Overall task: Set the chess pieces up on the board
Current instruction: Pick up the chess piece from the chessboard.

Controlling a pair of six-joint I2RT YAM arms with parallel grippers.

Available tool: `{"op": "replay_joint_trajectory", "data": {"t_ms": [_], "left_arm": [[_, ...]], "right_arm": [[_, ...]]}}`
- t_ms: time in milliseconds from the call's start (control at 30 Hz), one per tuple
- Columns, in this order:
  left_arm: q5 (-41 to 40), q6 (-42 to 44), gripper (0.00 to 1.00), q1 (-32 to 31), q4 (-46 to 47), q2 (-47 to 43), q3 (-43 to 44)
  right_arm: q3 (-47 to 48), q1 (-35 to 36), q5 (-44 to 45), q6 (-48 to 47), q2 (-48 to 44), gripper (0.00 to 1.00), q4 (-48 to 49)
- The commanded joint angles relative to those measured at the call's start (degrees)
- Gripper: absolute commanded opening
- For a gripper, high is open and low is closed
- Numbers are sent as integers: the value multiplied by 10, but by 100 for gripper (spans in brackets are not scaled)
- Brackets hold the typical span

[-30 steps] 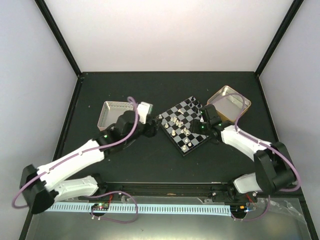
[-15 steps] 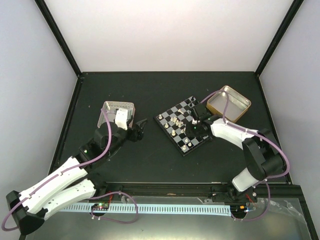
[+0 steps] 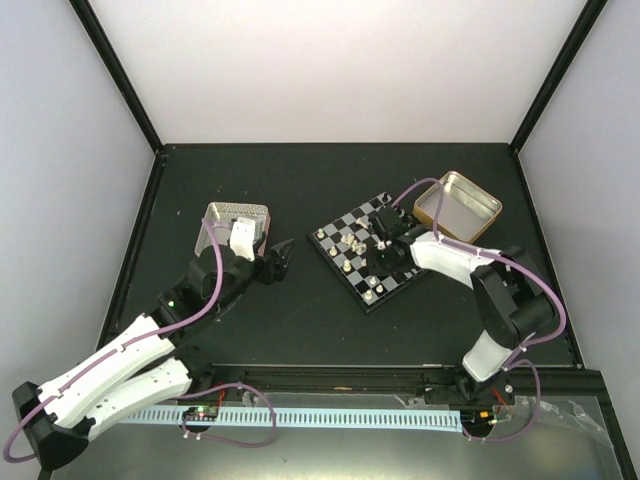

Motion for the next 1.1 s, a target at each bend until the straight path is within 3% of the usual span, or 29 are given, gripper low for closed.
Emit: {"op": "replay_joint_trajectory", "data": {"t_ms": [0, 200, 367, 433, 633, 833, 1067], "left_arm": [[0, -3, 79, 6, 9, -6, 2], [0, -2, 79, 7, 9, -2, 4], [5, -6, 79, 7, 12, 7, 5], [10, -7, 79, 8, 12, 12, 6], [20, -12, 79, 9, 12, 28, 10], [27, -17, 79, 9, 19, 38, 11], [34, -21, 79, 10, 21, 50, 14]], "right_arm": [[17, 3, 21, -5, 16, 36, -2], [10, 2, 24, -3, 18, 22, 1], [-9, 3, 42, 3, 5, 17, 12], [-17, 2, 50, 3, -2, 17, 24], [-25, 2, 56, -5, 4, 32, 25], [-24, 2, 49, -14, 12, 25, 8], [-19, 2, 47, -24, 15, 27, -14]]}}
